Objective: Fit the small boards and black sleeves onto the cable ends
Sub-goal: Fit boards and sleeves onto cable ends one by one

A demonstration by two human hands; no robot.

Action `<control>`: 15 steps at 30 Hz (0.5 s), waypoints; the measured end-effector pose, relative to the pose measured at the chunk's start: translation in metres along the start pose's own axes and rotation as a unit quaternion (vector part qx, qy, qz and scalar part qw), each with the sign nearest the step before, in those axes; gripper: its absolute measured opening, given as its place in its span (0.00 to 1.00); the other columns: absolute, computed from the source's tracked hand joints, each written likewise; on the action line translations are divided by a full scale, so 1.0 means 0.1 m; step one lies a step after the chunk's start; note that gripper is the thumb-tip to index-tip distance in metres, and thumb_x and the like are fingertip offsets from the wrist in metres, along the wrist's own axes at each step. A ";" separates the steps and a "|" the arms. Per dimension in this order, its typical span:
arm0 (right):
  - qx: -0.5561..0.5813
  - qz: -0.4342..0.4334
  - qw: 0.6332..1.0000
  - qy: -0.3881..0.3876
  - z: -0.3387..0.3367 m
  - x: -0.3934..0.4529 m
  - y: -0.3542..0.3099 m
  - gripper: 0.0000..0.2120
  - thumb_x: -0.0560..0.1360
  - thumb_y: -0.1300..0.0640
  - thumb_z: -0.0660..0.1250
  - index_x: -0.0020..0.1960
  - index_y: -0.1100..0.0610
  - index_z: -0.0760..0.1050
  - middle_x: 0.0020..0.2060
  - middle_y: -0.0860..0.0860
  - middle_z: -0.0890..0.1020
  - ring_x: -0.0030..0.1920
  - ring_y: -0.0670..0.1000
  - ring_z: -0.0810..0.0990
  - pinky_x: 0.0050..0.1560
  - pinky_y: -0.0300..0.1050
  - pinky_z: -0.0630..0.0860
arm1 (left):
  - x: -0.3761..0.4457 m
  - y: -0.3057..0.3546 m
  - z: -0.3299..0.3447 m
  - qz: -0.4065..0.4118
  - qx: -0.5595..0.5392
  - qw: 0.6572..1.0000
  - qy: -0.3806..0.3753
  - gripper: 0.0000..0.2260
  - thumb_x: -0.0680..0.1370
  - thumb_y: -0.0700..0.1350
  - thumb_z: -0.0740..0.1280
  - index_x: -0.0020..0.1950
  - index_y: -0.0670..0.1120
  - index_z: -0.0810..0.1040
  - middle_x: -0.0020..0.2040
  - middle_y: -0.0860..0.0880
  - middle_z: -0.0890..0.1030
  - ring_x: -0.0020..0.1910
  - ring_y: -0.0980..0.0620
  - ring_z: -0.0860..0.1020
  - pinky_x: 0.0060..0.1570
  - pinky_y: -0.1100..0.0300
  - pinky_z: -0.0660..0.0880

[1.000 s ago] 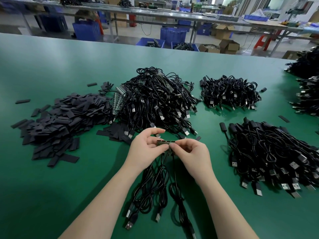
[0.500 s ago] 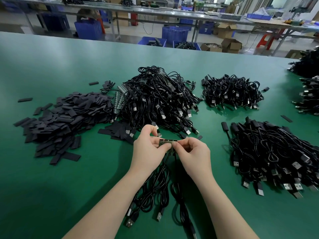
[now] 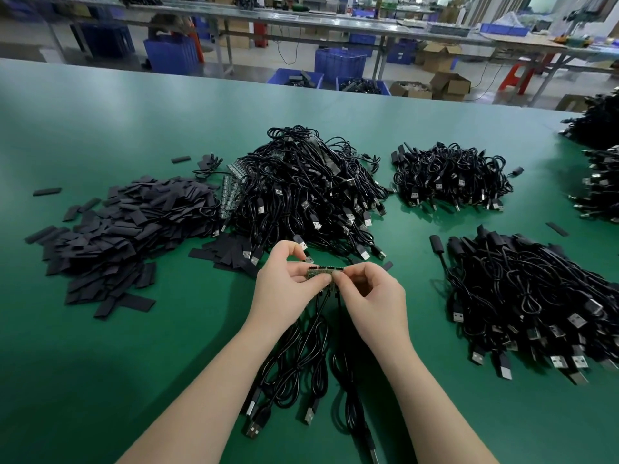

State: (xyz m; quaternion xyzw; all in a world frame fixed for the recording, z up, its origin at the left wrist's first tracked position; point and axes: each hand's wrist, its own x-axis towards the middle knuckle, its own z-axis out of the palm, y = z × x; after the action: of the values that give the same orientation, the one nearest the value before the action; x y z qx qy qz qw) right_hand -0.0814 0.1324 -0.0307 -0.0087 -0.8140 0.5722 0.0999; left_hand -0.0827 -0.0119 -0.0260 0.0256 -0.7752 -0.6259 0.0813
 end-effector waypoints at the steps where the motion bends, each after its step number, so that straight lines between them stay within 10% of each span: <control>1: 0.006 -0.001 1.000 -0.001 0.00 0.00 0.00 0.05 0.75 0.57 0.73 0.41 0.51 0.80 0.33 0.43 0.82 0.35 0.39 0.78 0.38 0.29 0.73 | 0.01 -0.01 0.00 -0.002 -0.016 1.000 -0.008 0.16 0.72 0.42 0.76 0.48 0.52 0.69 0.41 0.57 0.85 0.38 0.57 0.84 0.41 0.67 0.78; 15: 0.073 0.055 0.994 -0.059 -0.09 0.07 0.01 0.02 0.72 0.53 0.76 0.41 0.48 0.84 0.37 0.46 0.86 0.38 0.45 0.83 0.43 0.38 0.79 | 0.06 -0.04 -0.10 -0.054 -0.128 0.986 -0.090 0.17 0.72 0.37 0.75 0.55 0.46 0.71 0.44 0.46 0.86 0.43 0.49 0.84 0.47 0.60 0.79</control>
State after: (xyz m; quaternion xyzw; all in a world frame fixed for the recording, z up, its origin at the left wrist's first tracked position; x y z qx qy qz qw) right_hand -0.0869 0.1419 -0.0277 -0.0126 -0.7729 0.6341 0.0207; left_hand -0.0875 -0.0230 -0.0269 0.0004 -0.6901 -0.7234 -0.0206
